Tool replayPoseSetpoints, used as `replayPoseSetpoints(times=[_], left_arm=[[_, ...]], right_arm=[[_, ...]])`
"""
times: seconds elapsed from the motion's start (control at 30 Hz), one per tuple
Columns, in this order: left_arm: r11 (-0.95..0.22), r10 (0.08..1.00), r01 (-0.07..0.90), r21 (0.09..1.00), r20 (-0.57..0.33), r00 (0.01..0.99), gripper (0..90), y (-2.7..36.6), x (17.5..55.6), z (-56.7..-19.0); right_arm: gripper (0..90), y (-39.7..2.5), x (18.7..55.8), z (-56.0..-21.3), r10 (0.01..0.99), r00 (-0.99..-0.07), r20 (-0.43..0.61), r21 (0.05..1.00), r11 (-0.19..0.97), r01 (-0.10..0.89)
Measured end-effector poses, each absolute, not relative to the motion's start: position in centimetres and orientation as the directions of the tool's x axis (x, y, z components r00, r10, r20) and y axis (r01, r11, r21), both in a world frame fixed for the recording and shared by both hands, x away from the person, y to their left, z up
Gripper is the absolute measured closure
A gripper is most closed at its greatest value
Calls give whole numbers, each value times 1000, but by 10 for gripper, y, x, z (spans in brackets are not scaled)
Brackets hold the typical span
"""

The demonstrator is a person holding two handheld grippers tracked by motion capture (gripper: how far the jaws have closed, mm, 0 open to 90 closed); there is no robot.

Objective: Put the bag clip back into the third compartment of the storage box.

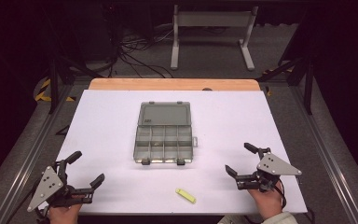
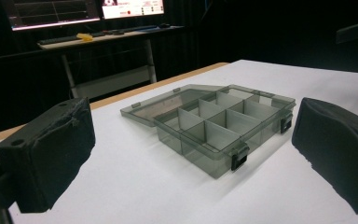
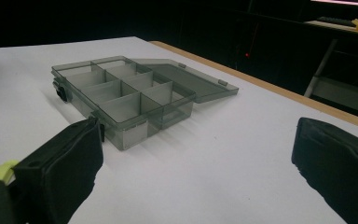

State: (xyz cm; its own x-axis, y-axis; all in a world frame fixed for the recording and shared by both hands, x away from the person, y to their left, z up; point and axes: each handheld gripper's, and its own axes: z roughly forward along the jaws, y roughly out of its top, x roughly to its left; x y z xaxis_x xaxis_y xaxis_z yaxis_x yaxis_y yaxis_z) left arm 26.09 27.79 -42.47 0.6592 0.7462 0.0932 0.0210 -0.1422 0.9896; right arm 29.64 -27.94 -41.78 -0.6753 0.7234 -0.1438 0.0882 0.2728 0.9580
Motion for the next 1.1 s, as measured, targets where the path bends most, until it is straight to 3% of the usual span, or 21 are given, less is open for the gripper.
replayPoseSetpoints(times=[0.73,1.1], left_arm=[[-156,745,15,988,107,658,1,278,259,-423],[-159,746,16,987,109,657,2,278,259,-423]], right_arm=[[28,-272,296,-414,693,-706,-144,954,287,88],[30,-241,299,-399,626,-765,-153,941,329,81]])
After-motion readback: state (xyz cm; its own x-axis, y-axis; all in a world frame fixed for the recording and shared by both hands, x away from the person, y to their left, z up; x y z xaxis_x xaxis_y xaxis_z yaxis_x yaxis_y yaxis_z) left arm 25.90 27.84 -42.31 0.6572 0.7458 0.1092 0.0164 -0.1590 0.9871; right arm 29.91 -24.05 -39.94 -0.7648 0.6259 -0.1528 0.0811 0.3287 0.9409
